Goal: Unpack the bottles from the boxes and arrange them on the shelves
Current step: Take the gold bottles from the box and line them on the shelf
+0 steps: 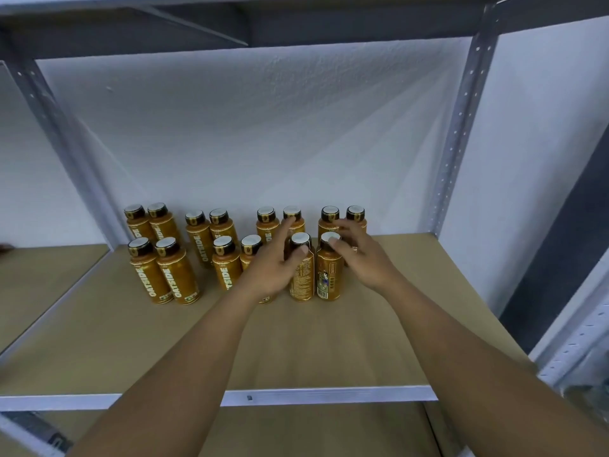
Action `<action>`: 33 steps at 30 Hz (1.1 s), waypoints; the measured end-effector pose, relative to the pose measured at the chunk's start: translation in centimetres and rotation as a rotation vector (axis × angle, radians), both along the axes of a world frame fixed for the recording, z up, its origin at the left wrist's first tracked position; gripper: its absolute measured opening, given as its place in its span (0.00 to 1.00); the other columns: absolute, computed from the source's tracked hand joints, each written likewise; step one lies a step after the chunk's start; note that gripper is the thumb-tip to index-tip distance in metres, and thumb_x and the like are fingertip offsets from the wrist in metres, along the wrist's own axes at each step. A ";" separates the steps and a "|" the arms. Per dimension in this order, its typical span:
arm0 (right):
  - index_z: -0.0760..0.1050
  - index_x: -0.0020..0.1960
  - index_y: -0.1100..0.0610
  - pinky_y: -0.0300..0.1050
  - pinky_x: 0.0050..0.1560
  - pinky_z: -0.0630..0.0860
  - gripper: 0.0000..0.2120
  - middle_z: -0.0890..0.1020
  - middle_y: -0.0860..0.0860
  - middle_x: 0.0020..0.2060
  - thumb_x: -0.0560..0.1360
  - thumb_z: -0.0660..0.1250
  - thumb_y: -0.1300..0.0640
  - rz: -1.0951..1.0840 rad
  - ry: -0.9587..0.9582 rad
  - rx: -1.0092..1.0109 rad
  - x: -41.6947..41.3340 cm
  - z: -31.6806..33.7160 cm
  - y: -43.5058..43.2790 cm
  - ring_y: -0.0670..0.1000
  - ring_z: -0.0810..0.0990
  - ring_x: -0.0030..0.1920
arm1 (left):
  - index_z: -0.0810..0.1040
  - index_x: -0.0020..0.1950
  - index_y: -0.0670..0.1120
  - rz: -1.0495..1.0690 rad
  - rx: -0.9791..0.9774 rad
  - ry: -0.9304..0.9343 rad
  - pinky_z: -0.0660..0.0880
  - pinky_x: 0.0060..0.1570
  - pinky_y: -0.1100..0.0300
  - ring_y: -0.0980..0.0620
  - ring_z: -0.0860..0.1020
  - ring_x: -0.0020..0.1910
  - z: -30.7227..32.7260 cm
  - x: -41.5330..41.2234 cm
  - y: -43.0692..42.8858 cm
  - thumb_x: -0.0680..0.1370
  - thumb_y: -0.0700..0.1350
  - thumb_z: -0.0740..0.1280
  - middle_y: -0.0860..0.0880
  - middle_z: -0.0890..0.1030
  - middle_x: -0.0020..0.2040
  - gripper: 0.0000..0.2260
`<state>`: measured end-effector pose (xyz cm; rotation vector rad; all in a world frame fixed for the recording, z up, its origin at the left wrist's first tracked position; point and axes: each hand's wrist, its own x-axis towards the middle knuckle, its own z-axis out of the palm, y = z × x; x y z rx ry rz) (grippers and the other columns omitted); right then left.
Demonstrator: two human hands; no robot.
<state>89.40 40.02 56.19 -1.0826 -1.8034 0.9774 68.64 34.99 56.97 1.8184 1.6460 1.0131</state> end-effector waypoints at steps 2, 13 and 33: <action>0.72 0.70 0.43 0.44 0.65 0.72 0.18 0.78 0.44 0.65 0.81 0.65 0.50 0.031 -0.010 -0.023 0.3 1.6 0.6 0.47 0.76 0.67 | 0.57 0.81 0.58 -0.006 -0.033 0.068 0.66 0.74 0.48 0.49 0.66 0.77 1.5 -0.5 0.7 0.85 0.55 0.59 0.51 0.66 0.79 0.25; 0.74 0.72 0.49 0.49 0.70 0.71 0.19 0.78 0.47 0.69 0.81 0.67 0.53 0.196 -0.423 -0.017 0.8 4.5 2.3 0.49 0.76 0.67 | 0.65 0.79 0.54 -0.155 -0.262 0.397 0.73 0.69 0.49 0.46 0.74 0.70 5.7 -1.1 2.1 0.85 0.53 0.59 0.49 0.68 0.78 0.21; 0.70 0.74 0.43 0.47 0.62 0.72 0.22 0.78 0.44 0.66 0.81 0.65 0.44 0.090 -0.329 -0.073 2.1 4.6 2.1 0.49 0.75 0.66 | 0.64 0.78 0.57 -0.104 -0.208 0.280 0.71 0.57 0.58 0.47 0.72 0.71 5.3 -0.1 2.5 0.85 0.55 0.58 0.49 0.72 0.75 0.21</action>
